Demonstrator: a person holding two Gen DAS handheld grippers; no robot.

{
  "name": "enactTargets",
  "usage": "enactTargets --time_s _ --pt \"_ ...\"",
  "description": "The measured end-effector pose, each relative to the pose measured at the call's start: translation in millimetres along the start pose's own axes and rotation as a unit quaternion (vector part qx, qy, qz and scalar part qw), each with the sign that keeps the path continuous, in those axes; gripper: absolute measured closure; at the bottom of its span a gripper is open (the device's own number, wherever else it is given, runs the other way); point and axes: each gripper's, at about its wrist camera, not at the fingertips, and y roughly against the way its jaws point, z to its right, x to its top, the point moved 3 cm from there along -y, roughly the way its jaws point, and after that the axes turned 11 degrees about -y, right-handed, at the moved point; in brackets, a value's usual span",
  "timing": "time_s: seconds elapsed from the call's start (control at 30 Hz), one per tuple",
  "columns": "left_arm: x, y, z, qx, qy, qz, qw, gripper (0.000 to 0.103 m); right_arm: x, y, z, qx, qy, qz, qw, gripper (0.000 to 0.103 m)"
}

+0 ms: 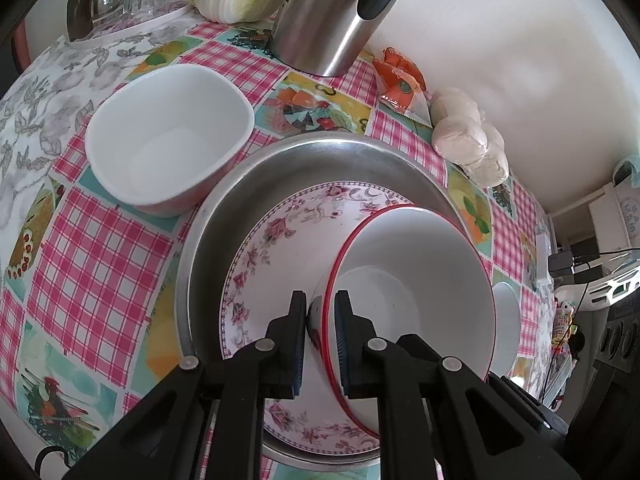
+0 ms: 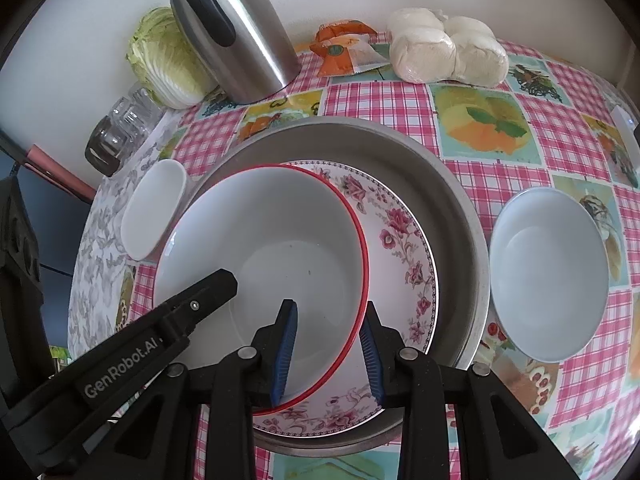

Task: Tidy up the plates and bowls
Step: 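Lower the red-rimmed bowl onto the pink-floral plate inside the pan, then open both grippers to release the red-rimmed bowl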

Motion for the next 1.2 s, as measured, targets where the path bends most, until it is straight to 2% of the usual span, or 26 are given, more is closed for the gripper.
enactTargets --time_s 0.77,0.93,1.0,1.2 --pt "1 -7 -5 -0.001 0.005 -0.005 1.0000 0.090 -2 -6 0 0.003 -0.002 -0.010 1.000 0.067" --pt "2 -7 -6 0.000 0.004 -0.007 1.0000 0.087 -1 -7 1 0.003 -0.004 -0.013 1.000 0.067" --pt "3 -5 -5 0.005 -0.001 -0.008 1.0000 0.087 -1 -7 1 0.001 -0.004 -0.015 1.000 0.062" --pt "7 7 -2 0.013 -0.011 0.010 0.9998 0.079 1 4 -2 0.000 0.005 -0.001 1.000 0.060"
